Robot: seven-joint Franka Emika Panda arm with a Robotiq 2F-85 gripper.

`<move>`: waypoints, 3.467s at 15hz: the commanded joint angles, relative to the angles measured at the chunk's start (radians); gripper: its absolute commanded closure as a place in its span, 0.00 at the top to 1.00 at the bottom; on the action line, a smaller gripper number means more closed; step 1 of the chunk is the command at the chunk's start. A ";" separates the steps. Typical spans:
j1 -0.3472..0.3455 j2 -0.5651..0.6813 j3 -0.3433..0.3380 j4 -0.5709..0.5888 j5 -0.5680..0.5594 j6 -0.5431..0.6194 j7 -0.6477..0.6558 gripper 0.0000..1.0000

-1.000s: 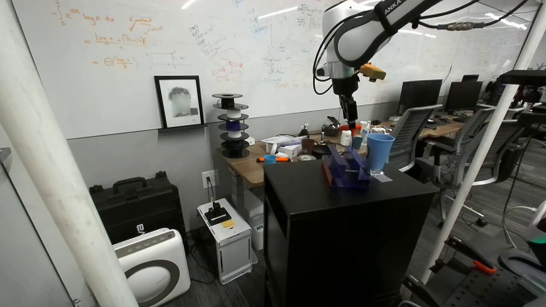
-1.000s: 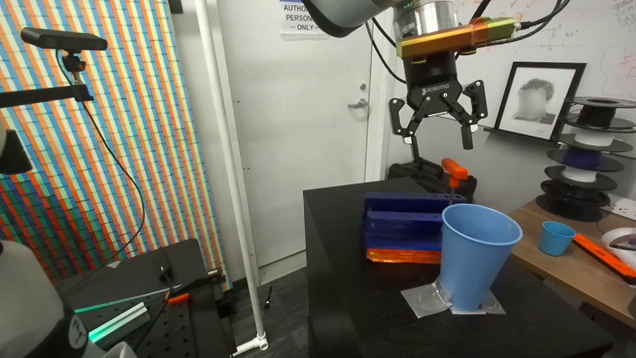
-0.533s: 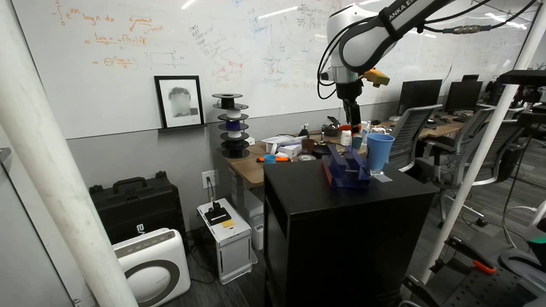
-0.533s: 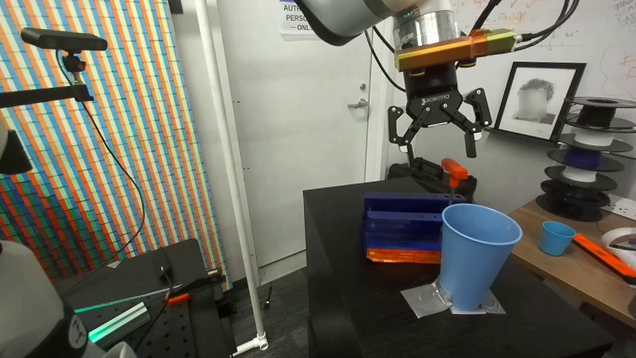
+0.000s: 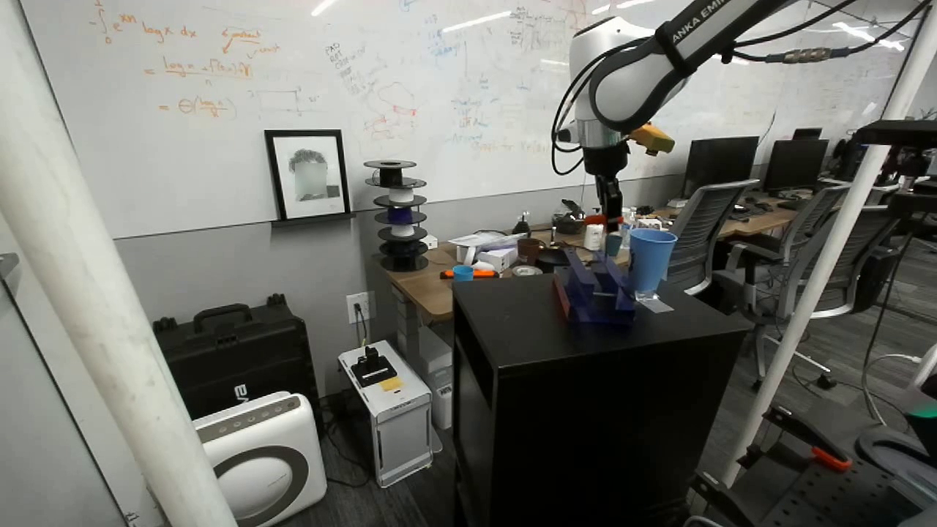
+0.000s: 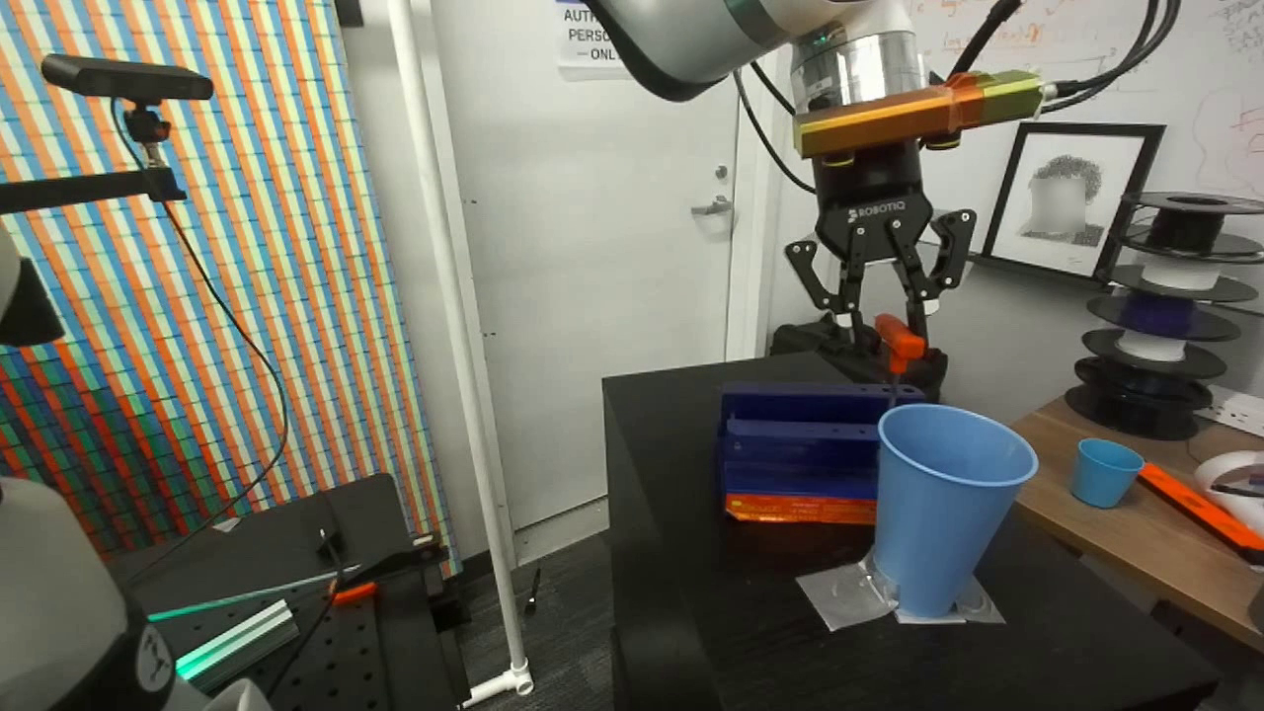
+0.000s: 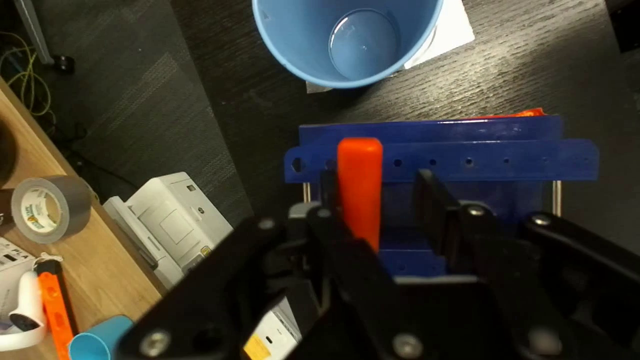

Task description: Pick up the orange object too and put it in the cup

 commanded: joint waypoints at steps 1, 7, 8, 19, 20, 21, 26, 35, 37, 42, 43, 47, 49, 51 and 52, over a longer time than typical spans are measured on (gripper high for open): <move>-0.005 -0.035 -0.004 -0.021 -0.013 0.017 0.015 0.13; 0.003 -0.067 0.003 -0.020 -0.012 0.006 0.017 0.10; 0.006 -0.078 0.006 -0.022 -0.015 0.006 0.019 0.10; 0.045 -0.307 0.045 -0.054 0.028 -0.025 0.020 0.10; 0.046 -0.332 0.046 -0.063 0.020 -0.030 0.045 0.10; 0.044 -0.360 0.044 -0.079 0.014 -0.030 0.080 0.10; 0.033 -0.457 0.008 -0.174 0.031 -0.055 0.151 0.10; -0.026 -0.498 -0.086 -0.310 0.010 -0.049 0.209 0.10; -0.039 -0.480 -0.099 -0.316 0.012 -0.051 0.209 0.47; -0.047 -0.472 -0.123 -0.309 0.057 -0.075 0.202 0.77; -0.044 -0.484 -0.125 -0.305 0.079 -0.085 0.204 0.86; -0.036 -0.548 -0.123 -0.268 0.279 -0.229 0.285 1.00; -0.039 -0.596 -0.126 -0.262 0.350 -0.303 0.337 1.00; -0.047 -0.661 -0.127 -0.277 0.409 -0.362 0.405 1.00; -0.052 -0.682 -0.128 -0.277 0.434 -0.387 0.441 1.00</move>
